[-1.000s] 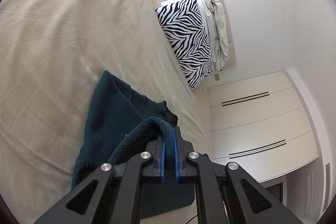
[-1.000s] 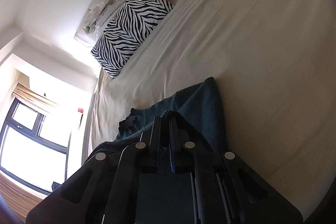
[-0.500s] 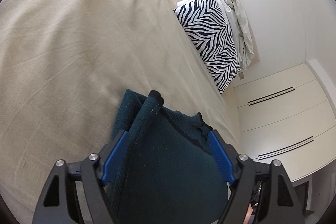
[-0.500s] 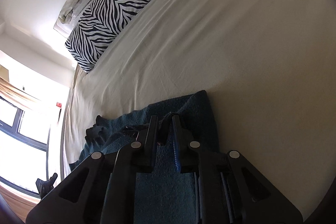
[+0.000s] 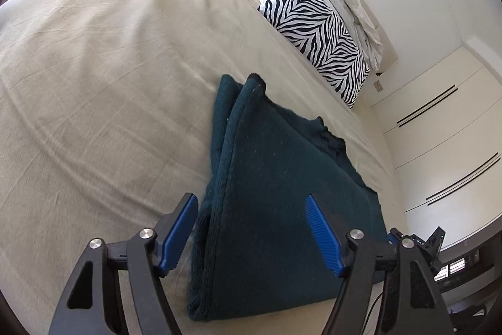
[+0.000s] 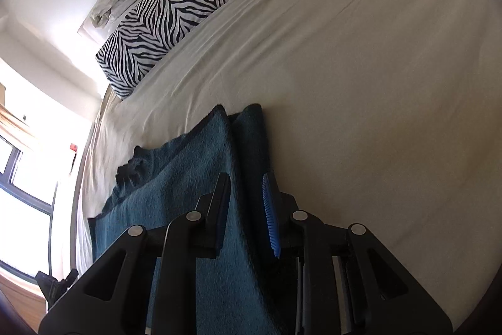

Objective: Fold small clothes
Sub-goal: 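Fold the hem with the left gripper over toward the collar while the right gripper pinches the strip, then press the folded hem down with both grippers and open them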

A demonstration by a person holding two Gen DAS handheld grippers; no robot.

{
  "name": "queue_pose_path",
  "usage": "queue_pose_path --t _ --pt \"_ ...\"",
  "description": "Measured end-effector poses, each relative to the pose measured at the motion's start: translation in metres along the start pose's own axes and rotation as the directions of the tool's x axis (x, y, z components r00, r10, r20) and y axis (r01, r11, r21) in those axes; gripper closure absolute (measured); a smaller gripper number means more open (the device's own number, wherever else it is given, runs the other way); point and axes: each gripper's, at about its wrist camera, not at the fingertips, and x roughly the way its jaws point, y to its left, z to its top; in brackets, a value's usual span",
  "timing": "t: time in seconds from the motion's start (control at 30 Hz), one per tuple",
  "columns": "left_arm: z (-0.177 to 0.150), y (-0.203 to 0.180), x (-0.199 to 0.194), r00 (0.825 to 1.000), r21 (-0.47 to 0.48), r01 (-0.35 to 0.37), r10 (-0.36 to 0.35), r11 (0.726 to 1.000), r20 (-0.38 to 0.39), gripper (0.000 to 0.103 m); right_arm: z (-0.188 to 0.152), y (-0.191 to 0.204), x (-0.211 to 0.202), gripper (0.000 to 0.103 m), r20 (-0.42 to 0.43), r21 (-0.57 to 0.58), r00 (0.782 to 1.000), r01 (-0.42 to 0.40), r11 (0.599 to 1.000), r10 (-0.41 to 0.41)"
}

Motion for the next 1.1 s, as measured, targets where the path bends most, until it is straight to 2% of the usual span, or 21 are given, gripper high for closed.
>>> queue_pose_path --t 0.07,0.13,0.2,0.23,0.37,0.47,0.53,0.57,0.7,0.77,0.8,0.83,0.9,1.03,1.07,1.1 --pt "-0.007 -0.001 -0.001 1.000 0.020 -0.014 0.014 1.000 0.001 0.040 -0.015 0.004 -0.008 0.082 -0.005 -0.050 1.000 0.016 0.999 -0.016" --pt "-0.009 -0.004 -0.001 0.999 0.050 -0.042 0.041 0.998 0.008 0.045 -0.027 0.008 -0.014 0.076 -0.006 -0.088 0.999 0.033 0.996 -0.034" --pt "-0.011 -0.008 0.001 0.998 0.083 -0.057 0.056 0.995 0.011 0.047 -0.039 0.010 -0.021 0.043 0.004 -0.108 0.999 0.041 0.993 -0.041" --pt "-0.012 -0.010 0.001 0.998 0.101 -0.067 0.066 0.993 0.014 0.050 -0.043 0.012 -0.025 0.041 0.012 -0.118 0.999 0.038 0.992 -0.037" --pt "-0.017 -0.009 0.004 0.996 0.131 -0.090 0.090 0.987 0.008 0.061 -0.054 0.014 -0.034 0.041 0.012 -0.159 0.999 0.047 0.986 -0.046" --pt "-0.020 -0.003 0.005 0.995 0.125 -0.098 0.099 0.987 -0.002 0.075 -0.056 0.009 -0.035 0.043 0.004 -0.160 0.997 0.077 0.984 -0.078" --pt "-0.021 -0.002 0.004 0.994 0.138 -0.112 0.113 0.984 -0.002 0.089 -0.055 0.005 -0.034 0.043 -0.003 -0.159 0.995 0.094 0.983 -0.095" --pt "-0.022 -0.002 0.003 0.993 0.145 -0.116 0.117 0.983 -0.003 0.091 -0.056 0.003 -0.034 0.047 -0.007 -0.167 0.995 0.101 0.981 -0.103" --pt "-0.024 0.000 0.003 0.992 0.158 -0.120 0.124 0.980 -0.015 0.092 -0.063 0.003 -0.031 0.055 -0.020 -0.209 0.990 0.134 0.969 -0.142" --pt "-0.024 -0.001 0.002 0.992 0.166 -0.121 0.127 0.979 -0.022 0.091 -0.065 0.004 -0.032 0.055 -0.020 -0.225 0.988 0.147 0.963 -0.156" --pt "-0.025 -0.002 0.002 0.990 0.170 -0.132 0.137 0.977 -0.021 0.086 -0.067 0.005 -0.032 0.055 -0.021 -0.233 0.987 0.147 0.961 -0.156" --pt "-0.025 -0.003 0.001 0.990 0.172 -0.136 0.141 0.976 -0.020 0.076 -0.068 0.005 -0.032 0.056 -0.022 -0.243 0.987 0.150 0.958 -0.160" --pt "-0.027 -0.005 0.000 0.991 0.179 -0.125 0.130 0.976 -0.015 0.070 -0.070 0.007 -0.032 0.070 -0.023 -0.265 0.984 0.165 0.950 -0.177" --pt "-0.028 -0.007 -0.001 0.990 0.192 -0.132 0.137 0.972 -0.012 0.071 -0.072 0.009 -0.033 0.074 -0.016 -0.283 0.982 0.174 0.943 -0.186" --pt "-0.028 -0.007 0.000 0.990 0.192 -0.134 0.139 0.972 -0.014 0.073 -0.072 0.009 -0.033 0.076 -0.016 -0.286 0.982 0.174 0.942 -0.186" --pt "-0.028 -0.007 0.000 0.989 0.193 -0.145 0.150 0.970 -0.011 0.088 -0.072 0.009 -0.033 0.079 -0.014 -0.290 0.982 0.177 0.941 -0.189"
